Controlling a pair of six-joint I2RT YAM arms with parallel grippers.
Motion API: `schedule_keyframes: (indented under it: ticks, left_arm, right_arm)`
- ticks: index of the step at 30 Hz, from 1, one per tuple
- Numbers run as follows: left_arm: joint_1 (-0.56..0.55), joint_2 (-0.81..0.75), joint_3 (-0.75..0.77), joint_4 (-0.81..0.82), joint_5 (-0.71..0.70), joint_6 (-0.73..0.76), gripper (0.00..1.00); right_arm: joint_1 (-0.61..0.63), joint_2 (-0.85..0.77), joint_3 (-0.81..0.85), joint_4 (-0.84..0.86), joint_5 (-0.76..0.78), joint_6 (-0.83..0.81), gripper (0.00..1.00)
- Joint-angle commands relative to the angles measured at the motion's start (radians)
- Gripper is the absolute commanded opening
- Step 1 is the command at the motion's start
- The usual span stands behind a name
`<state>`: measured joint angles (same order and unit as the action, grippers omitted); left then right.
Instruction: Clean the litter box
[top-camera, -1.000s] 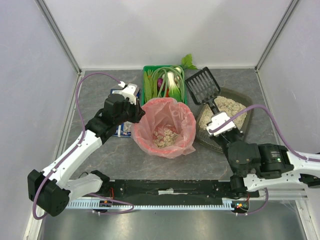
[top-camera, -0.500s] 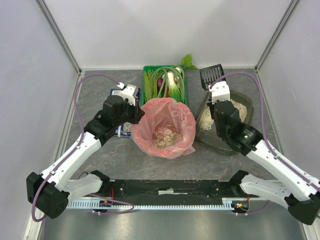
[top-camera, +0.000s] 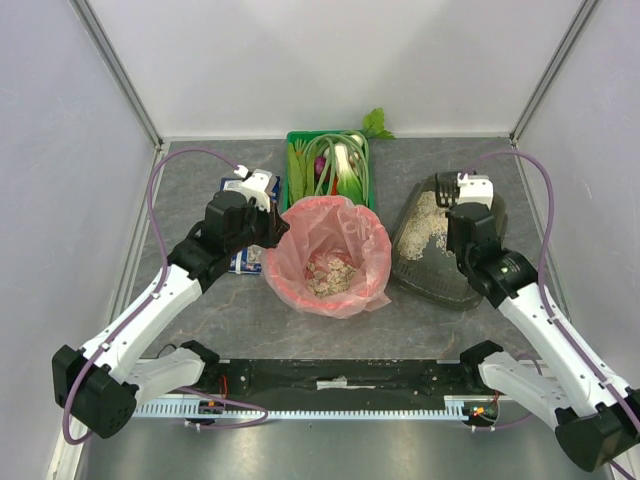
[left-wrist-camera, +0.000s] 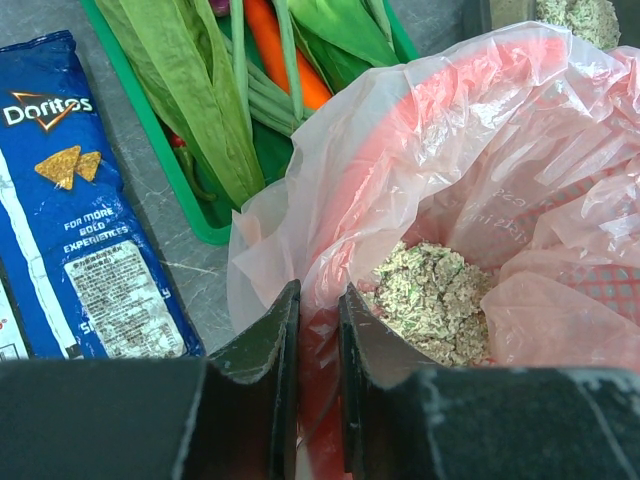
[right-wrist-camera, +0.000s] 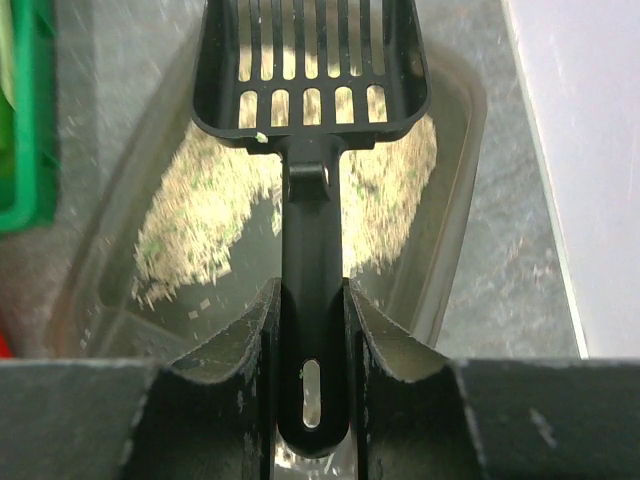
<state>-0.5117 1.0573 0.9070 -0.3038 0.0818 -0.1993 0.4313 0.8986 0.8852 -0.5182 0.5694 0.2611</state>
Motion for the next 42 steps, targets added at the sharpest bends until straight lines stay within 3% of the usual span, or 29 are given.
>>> schedule_keyframes:
  ticks: [1, 3, 5, 11, 17, 28, 31, 42]
  left_arm:
    - [0.002, -0.026, 0.009, 0.055, 0.019, 0.031, 0.08]
    - [0.002, -0.025, 0.010, 0.054, 0.030, 0.029, 0.19]
    - [0.002, -0.029, 0.013, 0.049, 0.033, 0.029, 0.33]
    - [0.002, -0.060, 0.012, 0.051, 0.036, 0.026, 0.61]
    - [0.002, -0.080, 0.012, 0.049, 0.032, 0.029, 0.77]
    - [0.012, -0.053, 0.035, 0.005, -0.059, 0.041, 0.86]
    - [0.016, -0.049, 0.035, 0.003, -0.022, 0.035, 0.82]
    - [0.018, -0.036, 0.041, -0.011, -0.036, 0.044, 0.65]
  right_arm:
    - [-0.016, 0.011, -0.015, -0.186, -0.055, 0.133, 0.00]
    - [-0.017, 0.023, 0.023, -0.200, -0.155, 0.133, 0.00]
    - [-0.016, 0.046, 0.087, -0.259, -0.163, 0.167, 0.00]
    - [-0.017, 0.125, 0.135, -0.377, -0.172, 0.210, 0.00]
    - [-0.017, 0.161, 0.225, -0.516, -0.193, 0.234, 0.00]
    - [-0.017, 0.230, 0.278, -0.577, -0.253, 0.192, 0.00]
    - [-0.019, 0.233, 0.264, -0.563, -0.226, 0.182, 0.00]
    - [-0.081, 0.316, 0.244, -0.514, -0.347, 0.124, 0.00]
